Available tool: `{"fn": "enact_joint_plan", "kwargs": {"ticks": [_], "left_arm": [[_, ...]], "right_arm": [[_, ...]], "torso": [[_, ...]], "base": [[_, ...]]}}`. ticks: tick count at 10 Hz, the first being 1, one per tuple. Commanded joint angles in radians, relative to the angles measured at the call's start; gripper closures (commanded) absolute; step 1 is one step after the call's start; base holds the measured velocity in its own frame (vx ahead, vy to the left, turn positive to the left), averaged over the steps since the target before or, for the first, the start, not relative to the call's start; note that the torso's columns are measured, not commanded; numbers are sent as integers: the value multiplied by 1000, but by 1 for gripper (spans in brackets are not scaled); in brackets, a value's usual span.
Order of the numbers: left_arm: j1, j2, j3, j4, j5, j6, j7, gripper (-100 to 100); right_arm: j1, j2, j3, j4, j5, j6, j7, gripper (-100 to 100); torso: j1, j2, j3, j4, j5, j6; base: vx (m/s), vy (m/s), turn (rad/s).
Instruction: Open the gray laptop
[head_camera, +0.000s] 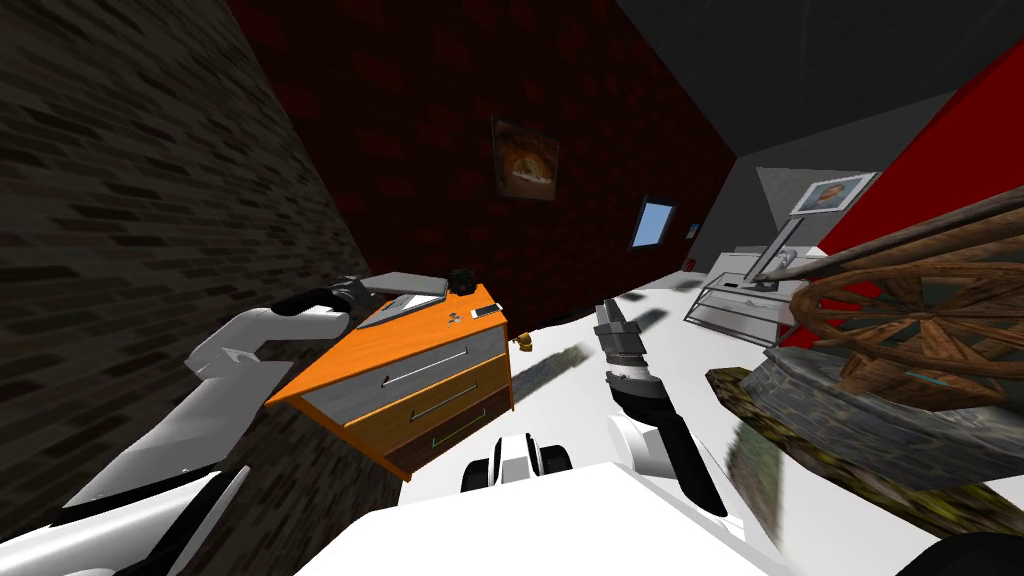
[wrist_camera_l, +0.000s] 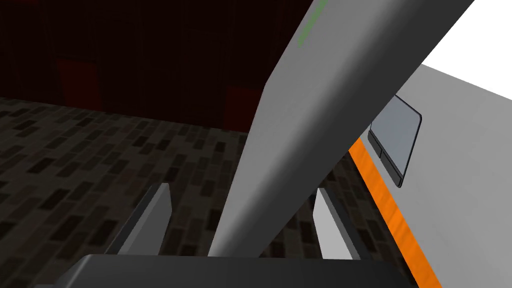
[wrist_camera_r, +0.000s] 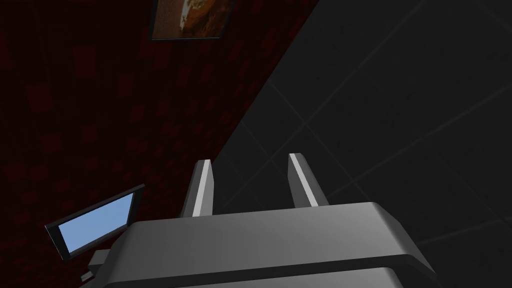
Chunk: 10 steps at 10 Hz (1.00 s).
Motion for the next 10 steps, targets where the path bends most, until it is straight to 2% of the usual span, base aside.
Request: {"fn": "enact_joint_plan", "kwargs": {"ticks": [1,4,5,6,7,10], "left_arm": [[-3,28,3,-36,13,51,16,-100],[-18,81,6,-84,41,127,40,-100],[-21,92,7,-93,47,143,44,-100],[-22,84,2,-79,44,128,39,-100],[-22,86,3,-81,46,134,40,0],[-21,85,2,-80,46,134,40,0]], "right_arm": [[0,0,0,0,0,0,0,0],[0,0,0,0,0,0,0,0],[0,0,0,0,0,0,0,0],[0,0,0,0,0,0,0,0],[0,0,0,0,0,0,0,0],[0,0,0,0,0,0,0,0]], "torso": [[1,-2,-1,-1,1,0],[0,0,0,0,0,0],[0,1,1,1,0,0],[0,2,1,1,0,0],[0,2,1,0,1,0],[1,-1,-1,-1,1,0]], "base": [[16,15,-8],[19,20,-20],[17,23,-18],[10,14,-3],[0,0,0],[0,0,0]]}}
